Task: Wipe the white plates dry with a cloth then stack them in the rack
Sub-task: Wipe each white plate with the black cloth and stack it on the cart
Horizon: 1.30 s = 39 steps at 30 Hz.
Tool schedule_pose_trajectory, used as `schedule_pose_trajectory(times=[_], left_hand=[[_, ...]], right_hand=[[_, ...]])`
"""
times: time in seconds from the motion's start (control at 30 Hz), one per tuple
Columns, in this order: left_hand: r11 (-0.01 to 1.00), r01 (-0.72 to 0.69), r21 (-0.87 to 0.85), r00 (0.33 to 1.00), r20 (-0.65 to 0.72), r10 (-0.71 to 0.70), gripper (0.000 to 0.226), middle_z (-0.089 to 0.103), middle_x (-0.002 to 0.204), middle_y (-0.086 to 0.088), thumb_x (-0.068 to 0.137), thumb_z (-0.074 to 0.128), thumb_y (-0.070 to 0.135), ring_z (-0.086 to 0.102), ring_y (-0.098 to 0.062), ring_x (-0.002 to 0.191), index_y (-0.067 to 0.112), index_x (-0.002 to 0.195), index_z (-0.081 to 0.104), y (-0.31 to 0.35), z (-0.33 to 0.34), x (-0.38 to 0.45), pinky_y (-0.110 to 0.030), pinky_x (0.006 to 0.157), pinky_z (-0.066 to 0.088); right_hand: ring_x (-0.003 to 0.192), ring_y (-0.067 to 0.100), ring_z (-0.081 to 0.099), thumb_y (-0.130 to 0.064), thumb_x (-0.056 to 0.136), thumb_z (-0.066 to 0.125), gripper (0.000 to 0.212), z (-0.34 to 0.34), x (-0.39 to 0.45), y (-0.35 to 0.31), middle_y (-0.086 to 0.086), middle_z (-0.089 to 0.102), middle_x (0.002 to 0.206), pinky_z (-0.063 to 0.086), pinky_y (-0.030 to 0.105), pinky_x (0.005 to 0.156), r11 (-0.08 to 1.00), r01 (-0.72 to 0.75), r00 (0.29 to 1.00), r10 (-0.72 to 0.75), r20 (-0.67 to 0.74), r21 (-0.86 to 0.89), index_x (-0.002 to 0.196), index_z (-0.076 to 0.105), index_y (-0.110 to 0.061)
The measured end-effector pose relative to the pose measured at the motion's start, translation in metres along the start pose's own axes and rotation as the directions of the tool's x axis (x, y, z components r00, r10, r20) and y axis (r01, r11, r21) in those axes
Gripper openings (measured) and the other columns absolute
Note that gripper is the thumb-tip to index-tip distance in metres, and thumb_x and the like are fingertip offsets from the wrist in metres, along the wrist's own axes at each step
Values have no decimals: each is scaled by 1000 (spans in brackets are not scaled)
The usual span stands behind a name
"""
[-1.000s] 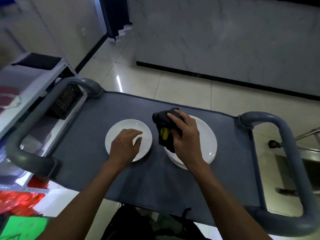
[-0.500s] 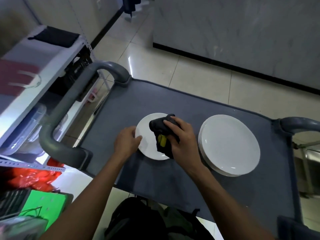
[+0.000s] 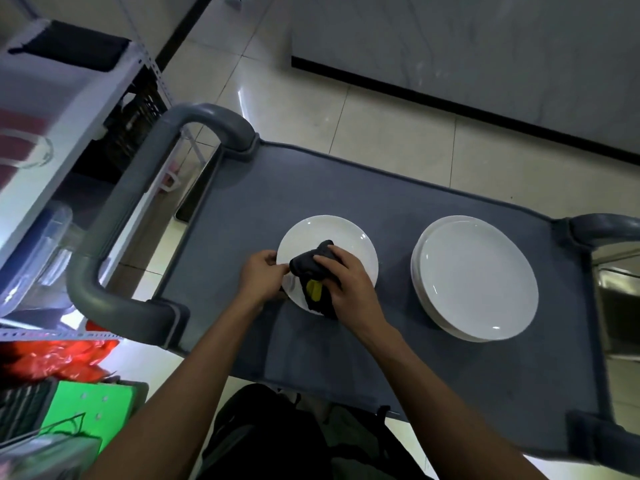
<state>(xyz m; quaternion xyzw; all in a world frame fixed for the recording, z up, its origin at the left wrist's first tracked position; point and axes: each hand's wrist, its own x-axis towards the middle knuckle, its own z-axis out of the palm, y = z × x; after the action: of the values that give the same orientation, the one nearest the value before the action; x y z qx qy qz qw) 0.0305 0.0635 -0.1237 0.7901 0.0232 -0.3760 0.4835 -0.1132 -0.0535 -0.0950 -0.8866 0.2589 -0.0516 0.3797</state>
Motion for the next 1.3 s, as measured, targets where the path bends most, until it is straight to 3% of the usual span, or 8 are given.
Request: schedule_pose_trajectory(times=[0.17,0.4,0.53,0.67,0.77,1.0,1.13,1.3], left_hand=[[998,37,-42,994,100,-32,11,74,87,-13,87,64,4,72,-29,76,14,87,69,2,-1,4,-34,51,56],[995,23,-101,978,209,-2,25,70,100,-8,88,57,-5,72,-24,79,11,106,61,10,-1,6,-33,49,56],[990,42,-134,956,295,0,26,71,101,-7,92,56,-5,74,-18,71,15,108,63,13,-4,4,-33,51,56],[994,24,-104,921,388,19,46,73,106,-3,92,49,-11,74,-20,79,25,116,66,14,-5,-3,-39,57,59],[993,30,-118,903,430,24,50,72,109,-6,92,47,-14,73,-29,90,22,121,64,13,-7,-7,-42,60,60],[986,-23,-168,910,404,90,47,74,104,-10,88,50,-19,72,-33,89,16,111,69,10,-5,-17,-42,60,60],[984,-72,-160,908,398,132,45,75,102,-14,87,52,-18,73,-34,84,14,113,69,15,-7,-21,-50,66,61],[969,-141,-205,898,387,212,42,76,101,-13,85,56,-16,75,-34,83,14,110,69,43,-15,-29,-44,63,61]], right_hand=[[153,29,13,-18,97,59,52,10,-2,6,6,19,166,12,51,123,985,-43,998,51,44,-170,148,47,-23],[155,24,0,-31,95,61,69,18,-20,14,2,7,168,15,57,121,959,-54,998,64,27,-279,156,28,-34],[155,28,4,-22,95,60,71,17,-22,15,6,10,167,18,55,121,957,-65,998,66,-6,-281,156,27,-35],[152,34,14,-13,94,60,64,21,-27,16,11,20,165,21,54,120,961,-34,999,23,-43,-273,152,39,-30],[151,34,18,-9,96,58,60,23,-27,16,12,24,163,21,52,120,964,-38,998,22,-65,-264,150,44,-29],[150,37,19,0,93,57,63,21,-25,11,13,25,162,23,53,119,977,-44,995,25,-93,-208,148,47,-28],[152,35,14,-1,93,61,65,14,-20,0,11,21,164,21,54,119,971,-16,995,-7,-96,-239,149,45,-30],[152,33,15,-4,92,62,65,-14,-1,-25,9,22,164,21,53,118,961,59,983,-103,-153,-270,148,46,-32]])
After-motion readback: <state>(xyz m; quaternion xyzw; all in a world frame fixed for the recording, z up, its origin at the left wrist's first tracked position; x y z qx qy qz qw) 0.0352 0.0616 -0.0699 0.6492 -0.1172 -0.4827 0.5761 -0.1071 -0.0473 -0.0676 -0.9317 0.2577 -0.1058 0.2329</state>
